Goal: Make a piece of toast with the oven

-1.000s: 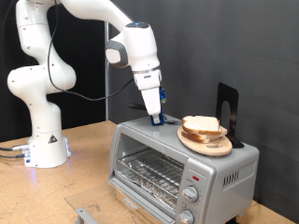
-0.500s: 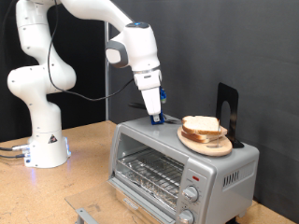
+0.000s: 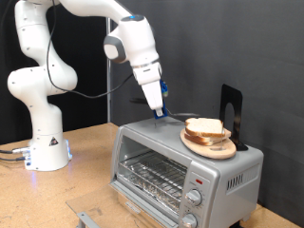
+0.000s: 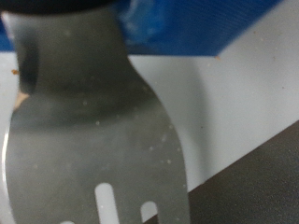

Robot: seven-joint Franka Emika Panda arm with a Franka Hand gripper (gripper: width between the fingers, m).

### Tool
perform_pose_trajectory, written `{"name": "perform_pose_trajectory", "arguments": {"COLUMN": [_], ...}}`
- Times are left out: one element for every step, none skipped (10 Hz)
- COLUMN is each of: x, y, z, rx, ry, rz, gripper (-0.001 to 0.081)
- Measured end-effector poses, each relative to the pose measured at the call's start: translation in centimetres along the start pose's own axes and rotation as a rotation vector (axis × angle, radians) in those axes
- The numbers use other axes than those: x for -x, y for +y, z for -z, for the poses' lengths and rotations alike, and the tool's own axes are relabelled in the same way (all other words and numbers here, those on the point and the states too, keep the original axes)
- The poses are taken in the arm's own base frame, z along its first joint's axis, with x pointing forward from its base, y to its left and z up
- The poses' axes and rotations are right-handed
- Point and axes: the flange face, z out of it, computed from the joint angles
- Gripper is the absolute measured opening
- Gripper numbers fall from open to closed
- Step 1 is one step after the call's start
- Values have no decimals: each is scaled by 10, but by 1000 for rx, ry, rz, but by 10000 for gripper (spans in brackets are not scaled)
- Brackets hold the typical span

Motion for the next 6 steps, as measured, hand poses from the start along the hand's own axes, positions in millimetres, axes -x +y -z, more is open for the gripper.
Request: {"name": "perform_pose_trajectory", "arguments": {"x": [0,-3,-3,-2,2,8], "y": [0,2,5,11,18,26], "z": [-2,-3,-1,3,9,14], "rx": [1,-14,-46,-81,-104,-115], "ry": [-3,31,68,91,116,129], "rz": [0,-31,-84,-138,-181,-209], "gripper": [403,403,403,403,403,403]}}
